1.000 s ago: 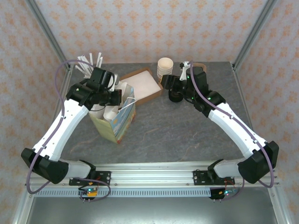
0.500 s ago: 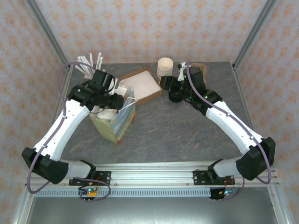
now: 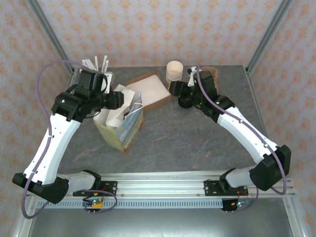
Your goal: Pack the takeout coffee
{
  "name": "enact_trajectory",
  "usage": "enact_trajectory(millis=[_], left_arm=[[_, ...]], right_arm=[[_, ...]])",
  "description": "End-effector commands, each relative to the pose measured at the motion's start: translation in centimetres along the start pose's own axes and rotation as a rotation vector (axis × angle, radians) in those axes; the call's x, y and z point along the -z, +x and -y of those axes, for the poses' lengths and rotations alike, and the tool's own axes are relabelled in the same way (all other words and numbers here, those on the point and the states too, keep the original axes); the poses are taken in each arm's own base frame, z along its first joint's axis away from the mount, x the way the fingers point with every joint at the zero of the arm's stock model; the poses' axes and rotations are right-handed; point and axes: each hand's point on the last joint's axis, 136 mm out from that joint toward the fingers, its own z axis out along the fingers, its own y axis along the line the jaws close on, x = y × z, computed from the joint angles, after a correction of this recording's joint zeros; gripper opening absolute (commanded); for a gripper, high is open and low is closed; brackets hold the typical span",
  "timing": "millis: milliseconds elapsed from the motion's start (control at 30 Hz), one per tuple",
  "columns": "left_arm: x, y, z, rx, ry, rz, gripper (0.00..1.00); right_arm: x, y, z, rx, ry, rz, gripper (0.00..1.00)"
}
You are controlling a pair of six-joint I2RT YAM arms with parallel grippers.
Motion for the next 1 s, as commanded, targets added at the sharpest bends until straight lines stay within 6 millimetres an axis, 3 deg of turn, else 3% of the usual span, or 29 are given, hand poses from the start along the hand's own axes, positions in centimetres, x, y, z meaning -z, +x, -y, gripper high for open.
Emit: enact_trajectory(millis=[0, 267, 500, 600, 800, 967], left_arm=[[0.7, 2.1, -2.1, -0.008, -0.086, -0.046, 0.45], [-1.2, 7.0, -1.8, -0.003, -0.024, -0.174, 0.41], [-3.0, 7.5, -1.9, -0.038, -0.038, -0.250, 0.38], [-2.0, 5.6, -2.0, -0.050, -0.062, -0.192, 0.41], [2.1, -0.3, -3.4, -0.030, -0.151, 0.117, 0.55], [6.0, -3.3, -8.1, 0.092, -0.393, 0.410, 0.69]], right_arm=[[0.8, -0.6, -0.3, 0.012, 0.006, 0.025, 0.71], [0.1, -0.3, -0.1, 0.010, 0.004, 0.015, 0.71], [0.0, -0.1, -0.1, 0.003, 0.001, 0.012, 0.71], [0.4, -0.3, 0.1, 0.022, 0.021, 0.009, 0.71], [3.1, -1.0, 2.0, 0.092, 0.141, 0.045, 0.73], [6.5, -1.6, 5.4, 0.158, 0.333, 0.113, 0.78]])
